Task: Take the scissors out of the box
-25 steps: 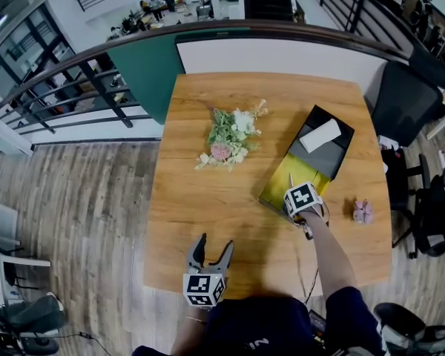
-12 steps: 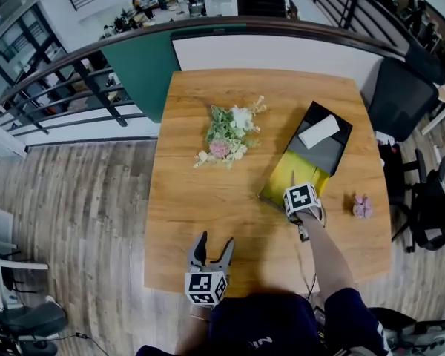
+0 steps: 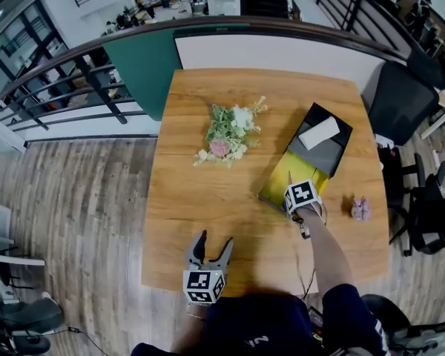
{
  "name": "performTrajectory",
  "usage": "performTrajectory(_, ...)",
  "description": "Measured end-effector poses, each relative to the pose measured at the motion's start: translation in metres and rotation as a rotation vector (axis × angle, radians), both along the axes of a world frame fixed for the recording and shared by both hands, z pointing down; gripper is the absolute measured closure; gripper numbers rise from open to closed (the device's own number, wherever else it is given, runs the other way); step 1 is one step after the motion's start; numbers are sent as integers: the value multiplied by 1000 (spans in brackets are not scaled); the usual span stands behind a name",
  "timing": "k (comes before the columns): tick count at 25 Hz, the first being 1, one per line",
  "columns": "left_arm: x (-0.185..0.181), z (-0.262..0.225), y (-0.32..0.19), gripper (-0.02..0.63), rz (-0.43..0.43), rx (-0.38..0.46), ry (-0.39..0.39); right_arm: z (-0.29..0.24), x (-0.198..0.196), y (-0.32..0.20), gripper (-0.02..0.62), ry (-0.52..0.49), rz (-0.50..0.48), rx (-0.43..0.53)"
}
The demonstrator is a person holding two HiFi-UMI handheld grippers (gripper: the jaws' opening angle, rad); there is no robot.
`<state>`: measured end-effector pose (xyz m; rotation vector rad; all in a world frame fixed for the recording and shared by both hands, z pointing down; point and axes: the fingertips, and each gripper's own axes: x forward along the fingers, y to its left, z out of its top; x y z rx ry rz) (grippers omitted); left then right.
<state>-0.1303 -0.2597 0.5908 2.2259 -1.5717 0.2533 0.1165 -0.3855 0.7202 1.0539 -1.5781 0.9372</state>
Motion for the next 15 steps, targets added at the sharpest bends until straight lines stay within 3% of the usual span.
performTrajectory(3, 6, -4, 0, 278, 16, 7, -5, -1, 0, -1, 497, 13, -36, 42)
performTrajectory(10, -1, -8, 9, 283, -7, 16, -18, -14, -1, -1, 501, -37, -59, 124)
performTrajectory(15, 2, -10, 12, 285, -3, 23, -19, -39, 0, -11, 502, -80, -47, 245)
